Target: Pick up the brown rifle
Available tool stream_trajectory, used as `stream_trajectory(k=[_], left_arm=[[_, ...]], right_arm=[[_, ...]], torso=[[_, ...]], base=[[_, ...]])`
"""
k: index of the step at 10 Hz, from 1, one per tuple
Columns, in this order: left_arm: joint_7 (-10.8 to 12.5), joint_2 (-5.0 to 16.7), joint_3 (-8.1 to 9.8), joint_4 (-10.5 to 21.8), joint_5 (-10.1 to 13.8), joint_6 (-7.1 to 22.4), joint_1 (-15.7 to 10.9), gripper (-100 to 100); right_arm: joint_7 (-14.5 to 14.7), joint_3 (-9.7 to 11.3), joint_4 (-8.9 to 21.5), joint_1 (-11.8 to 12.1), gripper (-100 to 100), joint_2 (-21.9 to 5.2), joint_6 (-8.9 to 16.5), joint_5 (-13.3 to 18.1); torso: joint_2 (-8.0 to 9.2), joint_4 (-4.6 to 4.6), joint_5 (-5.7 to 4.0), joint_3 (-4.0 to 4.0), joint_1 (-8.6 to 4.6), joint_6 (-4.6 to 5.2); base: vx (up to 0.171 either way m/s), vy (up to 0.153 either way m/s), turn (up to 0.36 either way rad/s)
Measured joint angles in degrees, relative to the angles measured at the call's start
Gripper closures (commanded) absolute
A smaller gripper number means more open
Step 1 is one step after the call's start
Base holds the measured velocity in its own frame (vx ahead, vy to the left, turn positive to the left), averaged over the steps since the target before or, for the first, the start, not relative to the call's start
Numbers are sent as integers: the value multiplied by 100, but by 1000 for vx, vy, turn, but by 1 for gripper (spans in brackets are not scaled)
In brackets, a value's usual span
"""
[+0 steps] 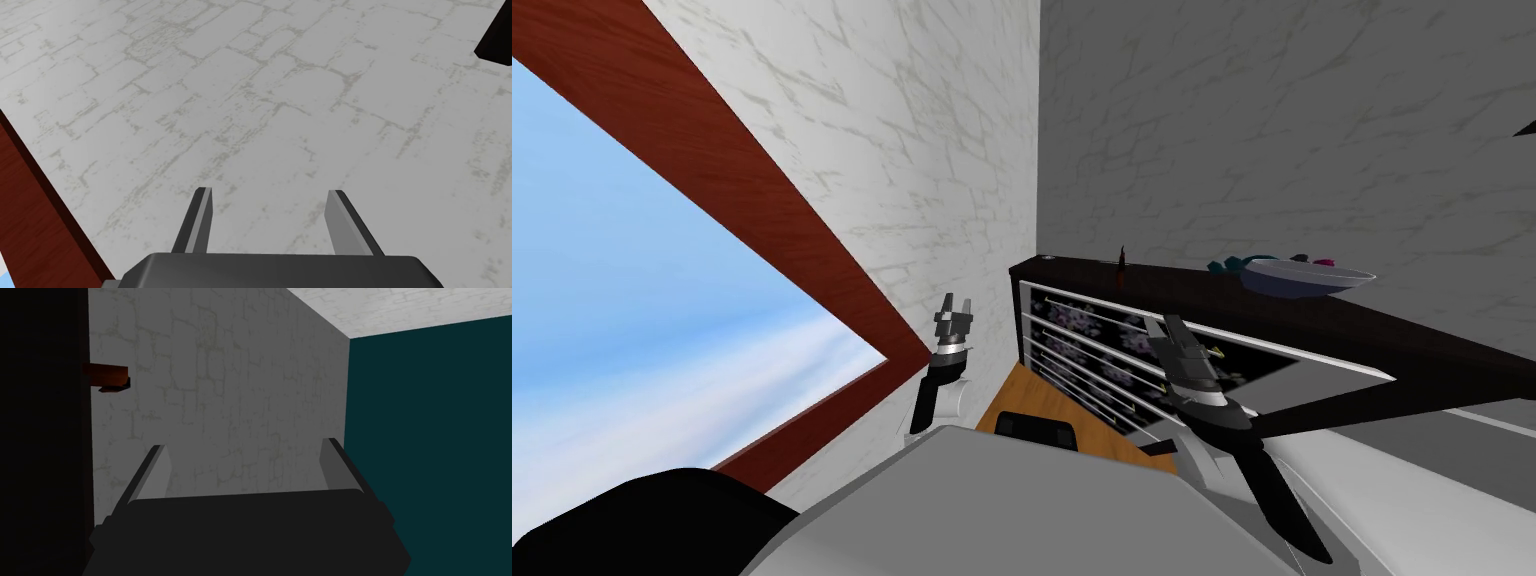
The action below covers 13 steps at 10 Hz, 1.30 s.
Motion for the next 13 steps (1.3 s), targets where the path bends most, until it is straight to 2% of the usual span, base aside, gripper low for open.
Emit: stream_trajectory(k=[3, 4, 8, 13], left_arm=[[0, 0, 1, 0, 0, 0, 1, 0], [0, 0, 0, 0, 0, 0, 0, 0], [0, 1, 1, 0, 0, 0, 1, 0], [0, 1, 1, 0, 0, 0, 2, 0]], right_arm=[[145, -125, 239, 67, -100, -526, -137, 73], [209, -178, 435, 91, -100, -705, -253, 116], [374, -296, 692, 173, -100, -1359, -401, 206], [614, -453, 1253, 262, -100, -2241, -725, 351]], torso=[[-8, -1, -2, -4, -9, 3], [-6, -1, -1, -3, -6, -1], [-14, -2, -2, -7, -12, 3], [-16, -2, -3, -8, -16, 4]], base=[[-61, 16, 153], [-54, 13, 69], [-47, 7, 115], [-38, 0, 80]])
